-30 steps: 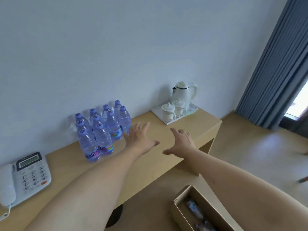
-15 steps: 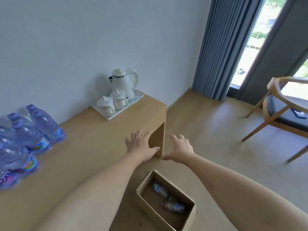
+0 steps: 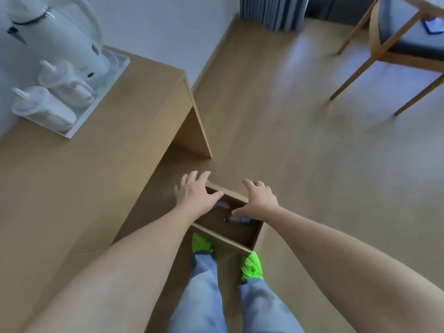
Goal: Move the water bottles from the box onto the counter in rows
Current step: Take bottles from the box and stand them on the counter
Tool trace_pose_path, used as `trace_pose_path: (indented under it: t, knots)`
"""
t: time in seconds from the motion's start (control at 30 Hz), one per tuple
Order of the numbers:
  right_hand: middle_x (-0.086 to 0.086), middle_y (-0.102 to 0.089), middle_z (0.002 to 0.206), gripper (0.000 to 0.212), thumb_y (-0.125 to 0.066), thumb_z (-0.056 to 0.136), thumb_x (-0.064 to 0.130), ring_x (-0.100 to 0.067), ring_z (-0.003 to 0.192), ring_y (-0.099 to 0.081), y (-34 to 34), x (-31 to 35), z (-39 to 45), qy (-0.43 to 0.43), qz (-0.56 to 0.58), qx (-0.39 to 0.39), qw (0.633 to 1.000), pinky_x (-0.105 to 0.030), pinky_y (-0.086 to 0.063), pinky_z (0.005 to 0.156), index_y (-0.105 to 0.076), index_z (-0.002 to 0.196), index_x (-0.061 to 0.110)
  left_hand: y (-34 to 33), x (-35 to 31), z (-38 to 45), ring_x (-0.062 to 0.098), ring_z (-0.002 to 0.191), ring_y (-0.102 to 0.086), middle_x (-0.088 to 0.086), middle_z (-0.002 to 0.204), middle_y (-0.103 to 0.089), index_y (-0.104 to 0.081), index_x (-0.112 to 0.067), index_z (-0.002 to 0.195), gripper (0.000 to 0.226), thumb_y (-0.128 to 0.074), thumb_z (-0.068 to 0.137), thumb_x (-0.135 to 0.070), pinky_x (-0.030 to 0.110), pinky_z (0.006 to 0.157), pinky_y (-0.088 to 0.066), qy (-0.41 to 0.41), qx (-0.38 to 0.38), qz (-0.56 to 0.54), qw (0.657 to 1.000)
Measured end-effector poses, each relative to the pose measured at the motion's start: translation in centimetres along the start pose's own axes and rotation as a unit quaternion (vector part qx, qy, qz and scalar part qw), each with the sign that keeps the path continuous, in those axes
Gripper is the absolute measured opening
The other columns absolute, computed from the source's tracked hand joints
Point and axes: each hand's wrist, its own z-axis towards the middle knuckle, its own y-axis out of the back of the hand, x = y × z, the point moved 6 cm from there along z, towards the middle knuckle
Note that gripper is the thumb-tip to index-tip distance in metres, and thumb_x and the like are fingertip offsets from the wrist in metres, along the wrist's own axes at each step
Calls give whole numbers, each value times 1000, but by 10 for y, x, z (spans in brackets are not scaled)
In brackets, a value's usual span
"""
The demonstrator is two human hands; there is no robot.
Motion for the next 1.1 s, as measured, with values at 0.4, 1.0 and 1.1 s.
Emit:
trace_pose_path:
  t: [0.4, 1.0, 1.1]
  knots:
    - [-6, -43, 135, 95, -80, 63, 54, -31, 120, -43, -191, -86, 123, -123, 40, 106, 986, -42, -42, 94, -32, 142, 30, -212, 14, 121, 22, 143, -20, 0, 155, -30, -39, -35, 142, 77, -63, 75, -63, 46, 113, -28, -51, 155, 1, 987]
    - [-15, -38, 144, 85, -79, 68, 36, -36, 136, -28, -449, -190, 321, -60, -64, 53, 995, -48, -29, 111, -39, 141, 18, -513, 104, 262, 33, 133, -35, 8, 147, -37, -39, -25, 141, 79, -69, 74, -54, 48, 106, -38, -130, 153, 118, 973]
    - [-16, -40, 141, 79, -75, 66, 19, -38, 138, -25, -464, -188, 340, -2, -96, 16, 995, -50, -14, 119, -42, 139, 15, -537, 105, 279, 33, 138, -31, 5, 151, -34, -32, -25, 147, 86, -71, 73, -49, 49, 111, -34, -168, 178, 133, 960]
